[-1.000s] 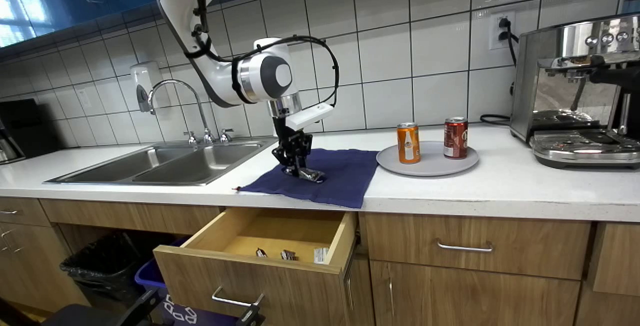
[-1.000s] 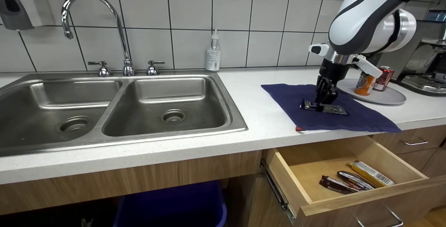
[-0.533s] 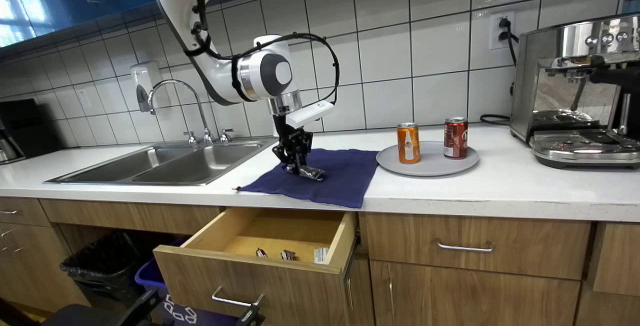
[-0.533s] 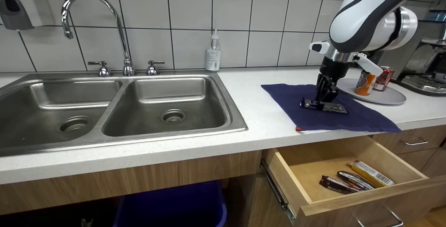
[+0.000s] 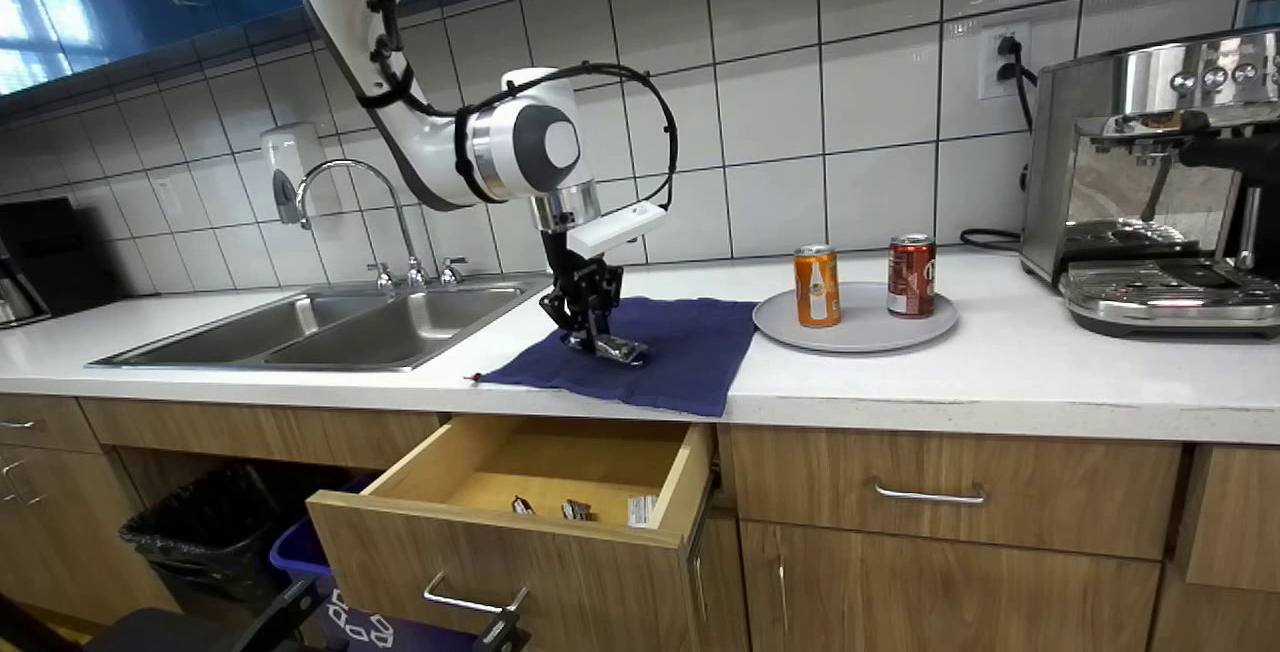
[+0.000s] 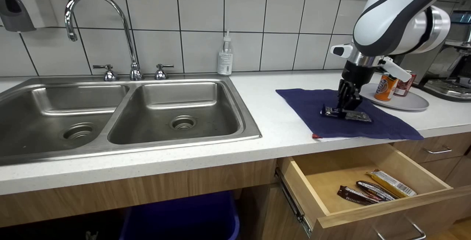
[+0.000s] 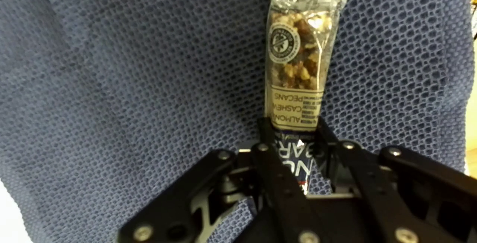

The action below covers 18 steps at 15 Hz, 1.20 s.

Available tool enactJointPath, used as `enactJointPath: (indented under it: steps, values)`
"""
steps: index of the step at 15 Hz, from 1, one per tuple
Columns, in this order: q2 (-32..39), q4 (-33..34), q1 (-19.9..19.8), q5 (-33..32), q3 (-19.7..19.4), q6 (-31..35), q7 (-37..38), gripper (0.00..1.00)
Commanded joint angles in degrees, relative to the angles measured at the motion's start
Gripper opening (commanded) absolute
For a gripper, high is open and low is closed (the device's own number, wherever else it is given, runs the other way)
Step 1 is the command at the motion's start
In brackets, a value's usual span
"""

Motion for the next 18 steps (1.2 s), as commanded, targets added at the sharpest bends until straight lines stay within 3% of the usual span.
enactJointPath:
  steps: [1,18]
  values:
    - [-4.39,-5.24,-1.16,1.35,0.66,1.73,-2.19,0.07]
    - [-14.64,-21.48,0.23,1.61,-0.12,8.51,-1.23,0.07]
